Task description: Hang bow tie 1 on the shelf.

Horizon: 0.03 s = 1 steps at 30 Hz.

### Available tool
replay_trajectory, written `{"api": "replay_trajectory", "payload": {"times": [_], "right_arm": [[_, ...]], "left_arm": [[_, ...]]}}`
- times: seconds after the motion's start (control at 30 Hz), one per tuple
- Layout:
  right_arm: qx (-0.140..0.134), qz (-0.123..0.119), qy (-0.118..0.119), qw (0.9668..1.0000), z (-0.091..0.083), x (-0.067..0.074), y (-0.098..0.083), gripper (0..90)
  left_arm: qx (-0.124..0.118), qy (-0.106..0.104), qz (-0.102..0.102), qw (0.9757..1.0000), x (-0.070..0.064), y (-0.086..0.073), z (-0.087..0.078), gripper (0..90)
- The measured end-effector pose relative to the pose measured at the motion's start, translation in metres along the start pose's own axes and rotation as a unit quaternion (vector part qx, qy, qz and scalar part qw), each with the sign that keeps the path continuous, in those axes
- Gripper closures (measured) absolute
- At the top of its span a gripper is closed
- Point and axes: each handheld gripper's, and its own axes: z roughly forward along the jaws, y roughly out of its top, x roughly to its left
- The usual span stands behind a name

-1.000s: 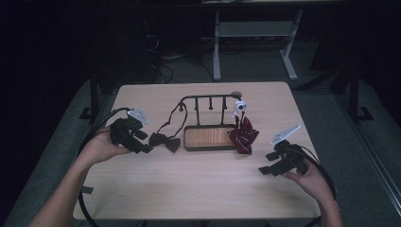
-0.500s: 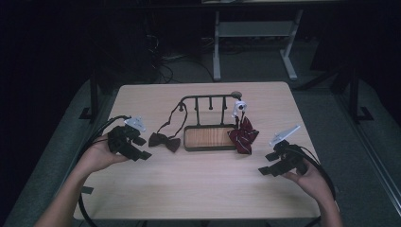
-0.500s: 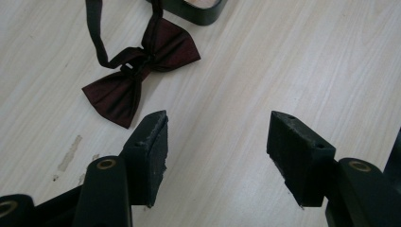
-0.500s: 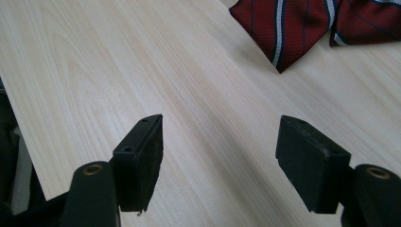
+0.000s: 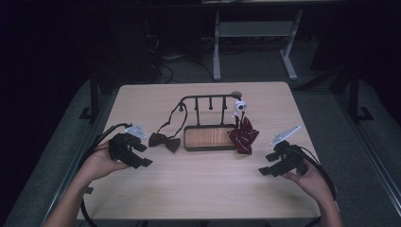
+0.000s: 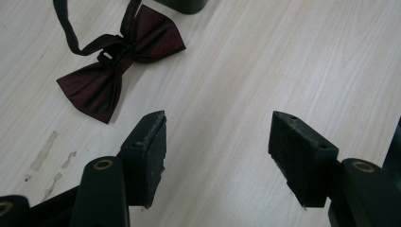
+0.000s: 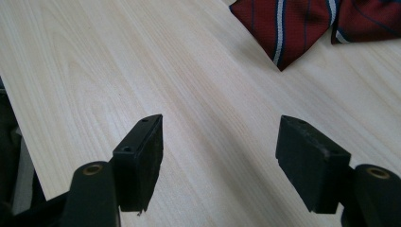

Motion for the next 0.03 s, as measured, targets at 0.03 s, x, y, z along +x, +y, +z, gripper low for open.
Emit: {"api": "replay_trajectory", "payload": {"times": [0.03], "right_arm": [[0.000, 0.000, 0.000, 1.0000, 0.0000, 0.0000, 0.0000, 32.3]], "left_arm": [[-0.001, 0.003, 0.001, 1.0000, -0.0009, -0.0010, 0.0006, 37.7]]}}
